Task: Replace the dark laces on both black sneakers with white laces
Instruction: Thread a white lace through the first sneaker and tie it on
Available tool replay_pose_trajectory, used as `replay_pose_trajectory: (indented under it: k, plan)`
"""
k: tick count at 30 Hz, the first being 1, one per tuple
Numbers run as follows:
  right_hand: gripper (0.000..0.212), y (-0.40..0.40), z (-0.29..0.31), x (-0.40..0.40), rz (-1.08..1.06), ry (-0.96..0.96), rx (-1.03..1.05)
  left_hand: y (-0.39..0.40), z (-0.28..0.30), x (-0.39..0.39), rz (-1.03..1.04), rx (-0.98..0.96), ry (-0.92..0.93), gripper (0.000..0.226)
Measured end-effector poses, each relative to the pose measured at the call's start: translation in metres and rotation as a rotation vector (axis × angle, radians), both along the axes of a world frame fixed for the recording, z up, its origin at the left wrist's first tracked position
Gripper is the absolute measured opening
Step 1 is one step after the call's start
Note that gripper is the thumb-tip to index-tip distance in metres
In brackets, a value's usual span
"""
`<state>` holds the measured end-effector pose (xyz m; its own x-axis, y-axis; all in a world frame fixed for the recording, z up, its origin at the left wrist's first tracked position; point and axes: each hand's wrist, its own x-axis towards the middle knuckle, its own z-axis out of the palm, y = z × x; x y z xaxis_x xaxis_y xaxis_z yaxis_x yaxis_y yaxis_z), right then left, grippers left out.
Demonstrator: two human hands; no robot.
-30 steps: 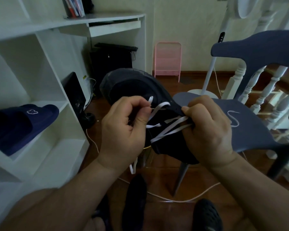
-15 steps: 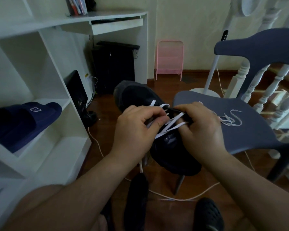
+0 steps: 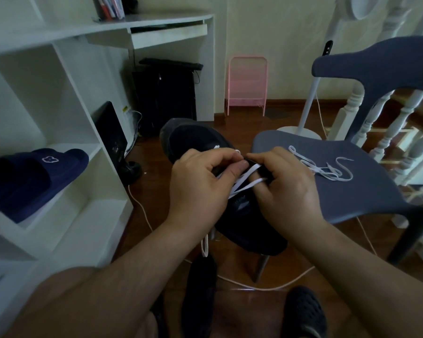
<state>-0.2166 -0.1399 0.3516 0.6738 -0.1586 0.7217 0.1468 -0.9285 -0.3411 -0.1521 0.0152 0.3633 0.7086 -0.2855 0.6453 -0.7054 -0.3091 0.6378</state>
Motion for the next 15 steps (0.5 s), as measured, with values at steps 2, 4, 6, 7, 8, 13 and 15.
replay_pose_trajectory:
  k: [2, 4, 6, 7, 8, 13, 15]
  plan:
    - [0.026, 0.002, 0.000, 0.001, -0.008, -0.003, 0.001, -0.002, 0.000, -0.002, 0.000, -0.040, 0.094, 0.009]
    - [0.028, 0.003, 0.000, 0.001, -0.010, -0.019, -0.012, -0.004, 0.000, -0.002, -0.023, -0.069, 0.196, 0.014]
    - [0.032, 0.004, 0.001, 0.000, -0.003, -0.031, -0.041, -0.004, 0.002, 0.000, -0.041, -0.079, 0.272, 0.020]
    - [0.036, 0.004, 0.002, 0.000, 0.000, -0.030, -0.052, -0.004, 0.004, 0.000, -0.046, -0.075, 0.294, 0.023]
    - [0.041, 0.005, 0.003, -0.001, -0.002, -0.021, -0.057, -0.004, 0.005, 0.001, -0.050, -0.069, 0.311, 0.025]
    - [0.040, 0.004, 0.001, 0.001, 0.055, -0.047, -0.075, -0.001, 0.009, -0.002, -0.115, 0.019, 0.351, 0.031]
    - [0.034, 0.000, 0.002, 0.001, 0.066, -0.062, -0.061, 0.002, 0.011, -0.001, -0.155, 0.051, 0.376, 0.035]
